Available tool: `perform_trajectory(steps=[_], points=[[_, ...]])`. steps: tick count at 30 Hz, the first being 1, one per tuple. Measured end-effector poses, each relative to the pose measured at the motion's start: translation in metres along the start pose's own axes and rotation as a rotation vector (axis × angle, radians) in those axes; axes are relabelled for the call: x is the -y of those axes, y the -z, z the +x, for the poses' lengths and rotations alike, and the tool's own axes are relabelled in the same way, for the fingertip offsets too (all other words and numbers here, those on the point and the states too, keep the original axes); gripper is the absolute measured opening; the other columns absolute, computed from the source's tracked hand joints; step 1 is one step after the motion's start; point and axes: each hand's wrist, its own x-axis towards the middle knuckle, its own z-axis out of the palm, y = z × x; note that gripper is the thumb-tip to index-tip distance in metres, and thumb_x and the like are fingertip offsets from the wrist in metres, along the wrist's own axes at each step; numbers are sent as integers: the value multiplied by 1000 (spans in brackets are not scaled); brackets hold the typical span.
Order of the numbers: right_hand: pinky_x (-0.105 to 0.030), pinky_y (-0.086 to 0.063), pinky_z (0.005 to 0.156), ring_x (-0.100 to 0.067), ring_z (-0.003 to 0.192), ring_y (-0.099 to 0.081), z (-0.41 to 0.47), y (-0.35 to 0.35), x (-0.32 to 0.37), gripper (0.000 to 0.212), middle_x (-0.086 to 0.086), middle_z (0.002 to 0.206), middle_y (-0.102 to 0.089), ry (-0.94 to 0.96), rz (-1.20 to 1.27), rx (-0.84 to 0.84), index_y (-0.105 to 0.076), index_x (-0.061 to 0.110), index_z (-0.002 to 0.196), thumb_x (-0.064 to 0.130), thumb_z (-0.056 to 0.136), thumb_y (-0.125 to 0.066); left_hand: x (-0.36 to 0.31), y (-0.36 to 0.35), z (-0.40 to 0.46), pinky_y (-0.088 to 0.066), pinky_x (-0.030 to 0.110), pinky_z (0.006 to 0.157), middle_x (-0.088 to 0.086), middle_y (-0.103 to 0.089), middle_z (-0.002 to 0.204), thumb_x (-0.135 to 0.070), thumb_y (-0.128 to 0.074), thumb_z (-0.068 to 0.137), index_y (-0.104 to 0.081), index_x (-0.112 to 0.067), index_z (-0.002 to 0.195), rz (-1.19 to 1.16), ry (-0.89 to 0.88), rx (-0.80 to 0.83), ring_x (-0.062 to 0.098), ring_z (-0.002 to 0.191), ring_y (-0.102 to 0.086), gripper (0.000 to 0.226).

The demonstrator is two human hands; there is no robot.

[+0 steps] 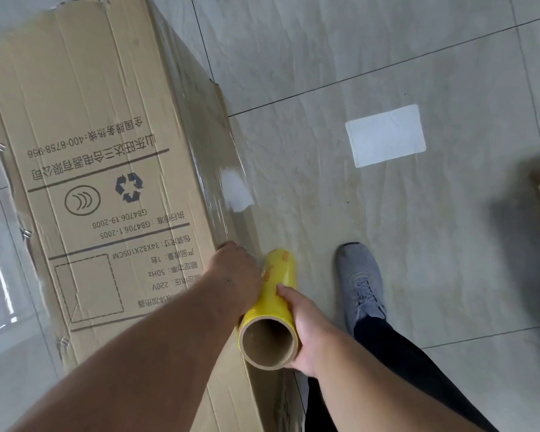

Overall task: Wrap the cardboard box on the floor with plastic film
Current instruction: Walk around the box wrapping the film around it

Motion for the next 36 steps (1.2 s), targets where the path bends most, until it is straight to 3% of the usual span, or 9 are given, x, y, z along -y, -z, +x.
perform_trajectory(steps=[4, 8, 11, 14, 17, 19, 25, 30, 36], points=[[-53, -63, 93, -29, 98, -79, 61, 22, -24, 120, 6, 108, -80, 197, -316, -194, -69, 45, 125, 104, 21, -74, -10, -4, -4, -34, 52, 114, 9, -50, 155, -29, -47, 101, -55, -19, 147, 9, -44, -21, 28, 141, -47, 47], [-48, -45, 117, -38, 133, -60, 16, 12, -13, 130, -12, 151, -59, 137, -607, -145, -30, 29, 165, 79, 55, -75, -17, 0, -10, -33, 52, 109, 11, -55, 147, -29, -47, 101, -52, -20, 145, -1, -42, -28, 29, 135, -50, 45], [-53, -26, 130, -44, 157, -32, -13, -7, 5, 118, -23, 175, -23, 110, -761, -102, 7, 17, 172, 75, 92, -56, -23, -2, -10, -27, 57, 108, 13, -56, 146, -45, -38, 105, -57, -23, 144, 78, 1, 36, 33, 134, -49, 48], [-56, -28, 128, -45, 156, -34, -13, -17, 12, 97, -22, 172, -29, 177, -807, -74, -7, 12, 172, 64, 102, -48, -28, -11, -11, -23, 60, 112, 19, -50, 150, -49, -35, 104, -54, -18, 147, 177, 49, 71, 37, 138, -45, 56], [-60, -47, 115, -43, 137, -56, -10, -7, 4, 118, -15, 157, -52, 100, -666, -87, -25, 35, 167, 81, 65, -61, -30, -19, -12, -23, 60, 114, 25, -42, 158, -44, -32, 105, -48, -12, 153, 217, 78, 46, 41, 144, -39, 60], [-65, -60, 95, -41, 112, -71, -6, 8, -11, 119, -12, 131, -69, 21, -386, -121, -46, 35, 150, 84, 45, -74, -32, -17, -12, -23, 59, 114, 24, -41, 159, -42, -33, 105, -48, -13, 153, 197, 81, 23, 41, 145, -38, 58], [-57, -64, 89, -35, 90, -82, -15, 18, -29, 68, -15, 95, -84, -55, -70, 18, -69, 18, 125, 62, 77, -87, -40, -17, -15, -21, 56, 116, 22, -39, 162, -44, -32, 107, -46, -14, 155, 165, 105, 28, 38, 149, -35, 57], [-55, -65, 85, -33, 93, -81, -9, 20, -26, 80, -11, 107, -82, 4, -198, 54, -65, 26, 132, 68, 67, -83, -45, -18, -18, -33, 52, 112, 19, -49, 152, -38, -38, 105, -52, -14, 148, 111, 81, -25, 36, 139, -46, 51], [-52, -57, 106, -35, 114, -70, 11, 42, -44, 118, -9, 129, -69, 204, -460, -41, -50, 33, 147, 72, 39, -77, -65, -24, -22, -22, 52, 123, 14, -25, 171, -39, -38, 107, -34, -14, 162, -36, 66, -70, 33, 158, -19, 60]])
